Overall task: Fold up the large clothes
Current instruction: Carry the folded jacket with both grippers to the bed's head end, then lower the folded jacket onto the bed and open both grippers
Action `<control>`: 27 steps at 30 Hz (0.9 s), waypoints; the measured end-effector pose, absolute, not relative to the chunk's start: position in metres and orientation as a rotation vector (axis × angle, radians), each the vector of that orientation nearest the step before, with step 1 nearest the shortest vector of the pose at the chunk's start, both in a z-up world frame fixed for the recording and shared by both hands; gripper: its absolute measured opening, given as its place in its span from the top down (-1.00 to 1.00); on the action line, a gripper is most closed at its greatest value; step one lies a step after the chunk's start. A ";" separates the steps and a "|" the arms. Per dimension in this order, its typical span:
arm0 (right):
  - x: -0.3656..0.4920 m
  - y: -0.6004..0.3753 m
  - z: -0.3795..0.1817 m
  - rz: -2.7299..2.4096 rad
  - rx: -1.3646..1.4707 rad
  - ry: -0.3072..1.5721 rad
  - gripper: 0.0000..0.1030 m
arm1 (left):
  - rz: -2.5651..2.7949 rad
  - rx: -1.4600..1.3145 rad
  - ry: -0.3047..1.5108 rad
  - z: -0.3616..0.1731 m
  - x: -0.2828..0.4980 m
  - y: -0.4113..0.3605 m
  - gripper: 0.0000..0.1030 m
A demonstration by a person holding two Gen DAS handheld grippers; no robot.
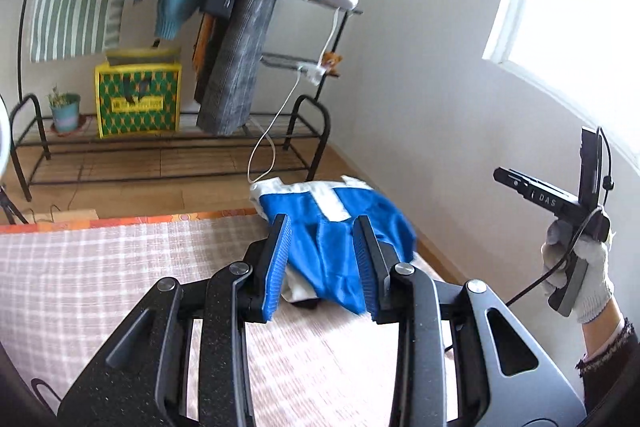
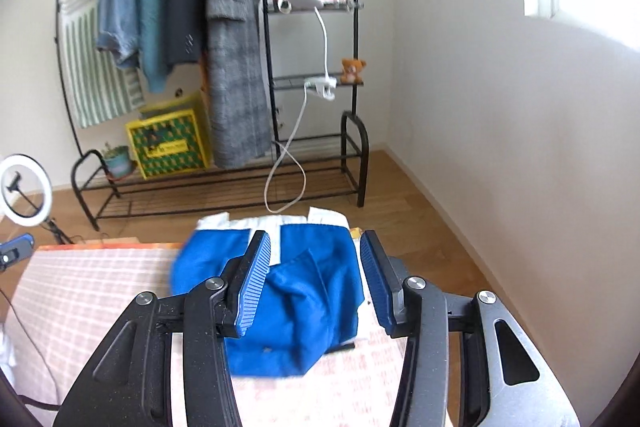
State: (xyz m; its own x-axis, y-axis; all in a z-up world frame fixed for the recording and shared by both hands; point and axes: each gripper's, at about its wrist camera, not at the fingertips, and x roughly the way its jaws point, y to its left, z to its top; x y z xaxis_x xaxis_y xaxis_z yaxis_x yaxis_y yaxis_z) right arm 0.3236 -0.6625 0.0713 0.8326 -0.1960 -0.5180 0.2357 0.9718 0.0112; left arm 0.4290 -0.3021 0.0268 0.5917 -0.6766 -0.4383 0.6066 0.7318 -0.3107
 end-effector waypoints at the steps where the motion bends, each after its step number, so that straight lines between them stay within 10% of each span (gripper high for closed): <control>1: 0.309 -0.655 0.084 -0.228 0.074 0.524 0.12 | -0.754 -0.130 0.554 0.035 0.419 -0.298 0.39; 27: 0.109 -0.534 0.177 -0.164 0.048 0.400 0.12 | -0.830 -0.005 0.335 0.134 0.172 -0.206 0.24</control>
State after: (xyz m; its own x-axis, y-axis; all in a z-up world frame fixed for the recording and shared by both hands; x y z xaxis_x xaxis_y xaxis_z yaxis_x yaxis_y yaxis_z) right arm 0.1092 -0.5341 0.1770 0.9081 -0.1494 -0.3912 0.1681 0.9857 0.0138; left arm 0.1722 -0.2058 0.1343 0.6254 -0.7245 -0.2900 0.7230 0.6777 -0.1339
